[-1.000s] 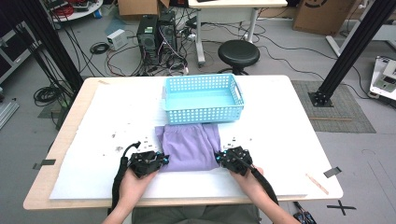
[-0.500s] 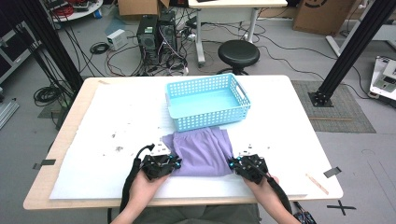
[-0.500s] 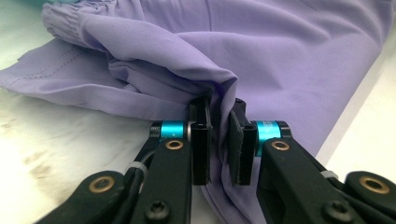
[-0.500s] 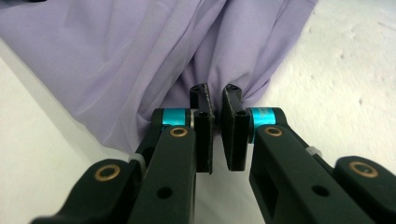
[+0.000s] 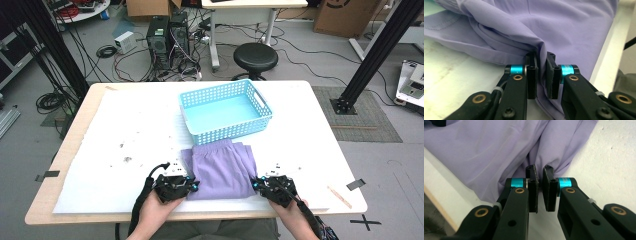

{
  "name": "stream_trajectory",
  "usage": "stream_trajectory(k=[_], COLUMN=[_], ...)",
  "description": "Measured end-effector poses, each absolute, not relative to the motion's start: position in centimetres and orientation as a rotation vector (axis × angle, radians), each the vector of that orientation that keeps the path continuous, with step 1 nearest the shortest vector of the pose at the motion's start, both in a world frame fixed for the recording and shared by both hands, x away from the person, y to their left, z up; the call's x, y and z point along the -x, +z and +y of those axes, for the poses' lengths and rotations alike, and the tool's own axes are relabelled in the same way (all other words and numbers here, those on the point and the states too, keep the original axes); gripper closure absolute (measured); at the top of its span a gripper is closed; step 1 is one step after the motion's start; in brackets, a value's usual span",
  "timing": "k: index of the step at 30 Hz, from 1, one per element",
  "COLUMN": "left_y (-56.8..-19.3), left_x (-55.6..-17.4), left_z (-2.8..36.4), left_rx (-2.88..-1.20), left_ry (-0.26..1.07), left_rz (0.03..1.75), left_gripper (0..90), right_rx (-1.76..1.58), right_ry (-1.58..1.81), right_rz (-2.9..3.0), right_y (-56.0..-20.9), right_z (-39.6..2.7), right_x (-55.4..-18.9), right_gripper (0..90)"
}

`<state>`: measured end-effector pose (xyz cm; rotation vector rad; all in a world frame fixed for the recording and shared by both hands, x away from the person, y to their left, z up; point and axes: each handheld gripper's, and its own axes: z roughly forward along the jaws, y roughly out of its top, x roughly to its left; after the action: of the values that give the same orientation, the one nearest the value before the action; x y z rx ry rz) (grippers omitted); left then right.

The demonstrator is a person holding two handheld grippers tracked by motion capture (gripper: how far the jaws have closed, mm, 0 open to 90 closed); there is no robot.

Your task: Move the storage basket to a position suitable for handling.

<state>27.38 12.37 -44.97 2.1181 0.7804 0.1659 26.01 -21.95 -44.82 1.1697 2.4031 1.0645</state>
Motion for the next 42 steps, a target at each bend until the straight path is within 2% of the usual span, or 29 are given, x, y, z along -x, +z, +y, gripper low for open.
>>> stream_trajectory(k=[24, 25, 26, 28, 30, 31, 34, 42], left_y=[-45.0, -45.0, -44.9, -44.7, -44.1, -43.7, -42.6, -41.5], left_x=[-26.1, -26.1, -26.1, -26.3, -26.7, -26.9, -28.2, -32.4], left_z=[12.0, 12.0, 12.1, 12.5, 13.2, 13.6, 14.4, 13.9], left_rx=[-2.128, -2.127, -2.126, -2.112, -2.074, -2.052, -1.989, -1.947], left_ry=[0.162, 0.166, 0.176, 0.203, 0.231, 0.241, 0.294, 0.378], left_rz=[0.741, 0.747, 0.760, 0.790, 0.806, 0.813, 0.834, 0.887], left_gripper=[80.9, 79.3, 72.6, 50.4, 42.0, 39.6, 36.8, 33.1], right_rx=[-1.147, -1.146, -1.146, -1.125, -1.110, -1.099, -1.061, -1.054], right_ry=[1.061, 1.061, 1.060, 1.071, 1.096, 1.118, 1.162, 1.236], right_rz=[2.406, 2.405, 2.399, 2.377, 2.333, 2.318, 2.247, 2.125], right_y=[-44.8, -44.8, -44.8, -44.6, -44.1, -43.8, -43.0, -41.3], right_z=[-22.6, -22.6, -22.6, -22.9, -23.5, -23.8, -24.9, -27.1], right_x=[-23.6, -23.6, -23.5, -23.7, -24.0, -24.3, -25.7, -31.5], right_gripper=[84.5, 82.3, 78.0, 67.3, 59.4, 54.2, 47.6, 38.6])
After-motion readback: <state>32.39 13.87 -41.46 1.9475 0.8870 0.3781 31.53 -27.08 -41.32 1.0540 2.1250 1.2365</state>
